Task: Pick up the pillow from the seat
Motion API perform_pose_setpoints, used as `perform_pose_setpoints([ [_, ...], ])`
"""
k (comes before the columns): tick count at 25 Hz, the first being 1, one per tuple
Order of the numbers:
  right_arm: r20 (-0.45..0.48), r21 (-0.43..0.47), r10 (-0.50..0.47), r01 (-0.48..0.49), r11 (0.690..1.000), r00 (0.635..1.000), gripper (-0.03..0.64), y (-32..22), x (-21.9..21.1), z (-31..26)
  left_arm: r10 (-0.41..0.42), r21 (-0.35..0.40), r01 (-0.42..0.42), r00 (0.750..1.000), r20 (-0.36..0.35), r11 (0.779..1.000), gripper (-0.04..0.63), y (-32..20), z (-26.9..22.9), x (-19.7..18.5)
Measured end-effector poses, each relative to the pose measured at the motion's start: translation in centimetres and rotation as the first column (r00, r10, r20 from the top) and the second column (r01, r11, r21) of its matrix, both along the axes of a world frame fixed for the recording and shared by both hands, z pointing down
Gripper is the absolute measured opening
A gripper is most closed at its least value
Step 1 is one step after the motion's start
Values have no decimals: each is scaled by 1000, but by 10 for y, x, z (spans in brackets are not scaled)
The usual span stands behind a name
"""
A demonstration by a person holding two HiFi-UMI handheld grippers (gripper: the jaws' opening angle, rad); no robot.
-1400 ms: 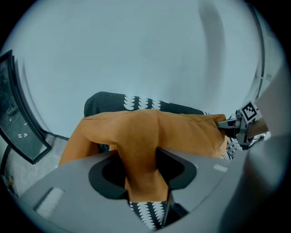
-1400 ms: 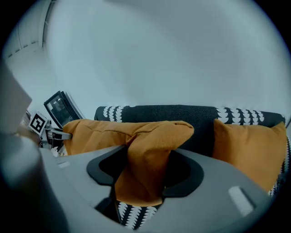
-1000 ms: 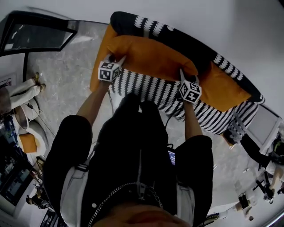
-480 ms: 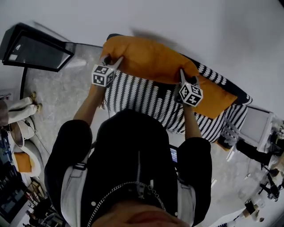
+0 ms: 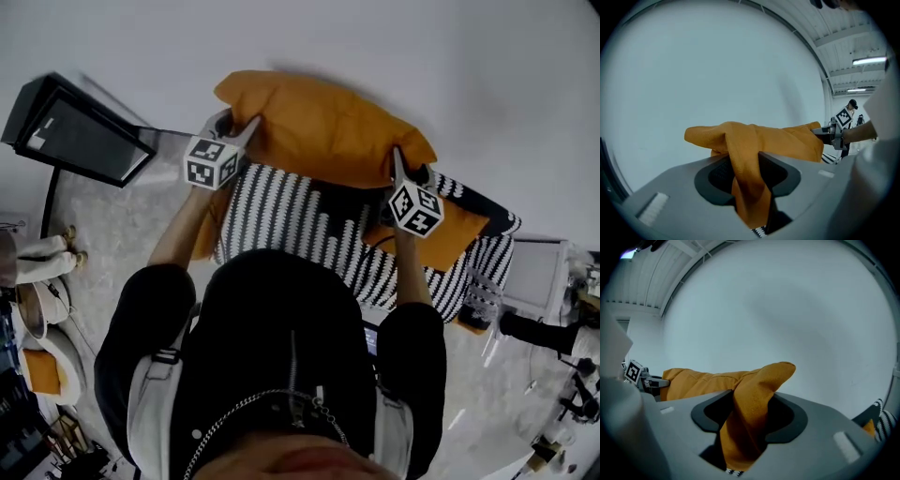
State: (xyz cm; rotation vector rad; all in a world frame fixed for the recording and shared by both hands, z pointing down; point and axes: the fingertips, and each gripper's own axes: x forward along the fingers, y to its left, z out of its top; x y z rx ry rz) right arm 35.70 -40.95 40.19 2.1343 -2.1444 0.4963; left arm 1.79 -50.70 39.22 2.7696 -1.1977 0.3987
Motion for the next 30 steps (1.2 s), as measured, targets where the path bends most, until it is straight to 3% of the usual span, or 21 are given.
perform_pose_setpoints([
  [10, -34, 127, 17, -12, 992, 999, 210, 21, -11, -66, -3, 127, 8, 999, -46, 992, 156, 24, -70, -11],
  [13, -54, 142, 30, -22, 990, 998, 184, 28, -20, -71, -5, 134, 12, 999, -53, 991, 155, 33, -75, -19],
  [30, -48, 129, 26, -20, 992, 999, 176, 63, -45, -68, -8, 132, 14, 999, -46, 991, 152, 68, -77, -44],
])
